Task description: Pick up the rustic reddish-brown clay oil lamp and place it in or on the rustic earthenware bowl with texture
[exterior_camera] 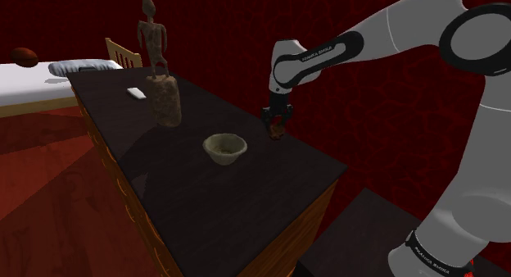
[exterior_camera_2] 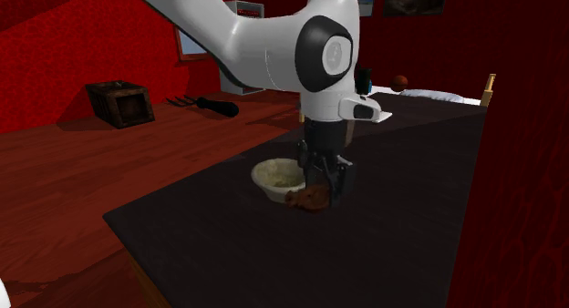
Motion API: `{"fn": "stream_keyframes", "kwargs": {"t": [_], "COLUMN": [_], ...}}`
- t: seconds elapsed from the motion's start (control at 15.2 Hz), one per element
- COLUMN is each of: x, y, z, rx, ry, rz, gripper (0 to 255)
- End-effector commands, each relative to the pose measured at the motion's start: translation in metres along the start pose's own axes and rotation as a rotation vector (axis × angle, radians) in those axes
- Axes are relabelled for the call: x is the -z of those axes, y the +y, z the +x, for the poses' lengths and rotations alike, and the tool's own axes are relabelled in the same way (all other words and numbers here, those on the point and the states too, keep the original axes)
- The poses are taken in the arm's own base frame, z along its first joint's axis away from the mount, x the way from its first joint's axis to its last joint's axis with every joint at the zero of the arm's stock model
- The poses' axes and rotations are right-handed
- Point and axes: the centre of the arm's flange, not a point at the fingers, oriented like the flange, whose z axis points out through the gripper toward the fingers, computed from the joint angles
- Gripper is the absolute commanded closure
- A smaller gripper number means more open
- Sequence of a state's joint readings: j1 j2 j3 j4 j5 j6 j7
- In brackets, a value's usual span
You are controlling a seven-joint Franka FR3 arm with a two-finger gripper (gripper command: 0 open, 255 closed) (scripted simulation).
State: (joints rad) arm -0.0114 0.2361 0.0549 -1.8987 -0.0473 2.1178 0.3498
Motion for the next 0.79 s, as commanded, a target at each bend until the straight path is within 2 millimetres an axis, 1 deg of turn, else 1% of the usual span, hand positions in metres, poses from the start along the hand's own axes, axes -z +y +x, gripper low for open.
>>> {"fn": "stream_keyframes", "kwargs": {"t": [0.0, 0.46, 0.53, 0.73], "x": [0.011, 0.048, 0.049, 0.051], "y": [-0.001, 0.001, 0.001, -0.038], "z": [-0.001, -0.001, -0.001, 0.007], "rx": [0.0, 0.0, 0.0, 0.0], "ry": [0.0, 0.0, 0.0, 0.0], "rz": [0.0, 0.0, 0.0, 0.0], "gripper": [255, 255, 255, 255]}}
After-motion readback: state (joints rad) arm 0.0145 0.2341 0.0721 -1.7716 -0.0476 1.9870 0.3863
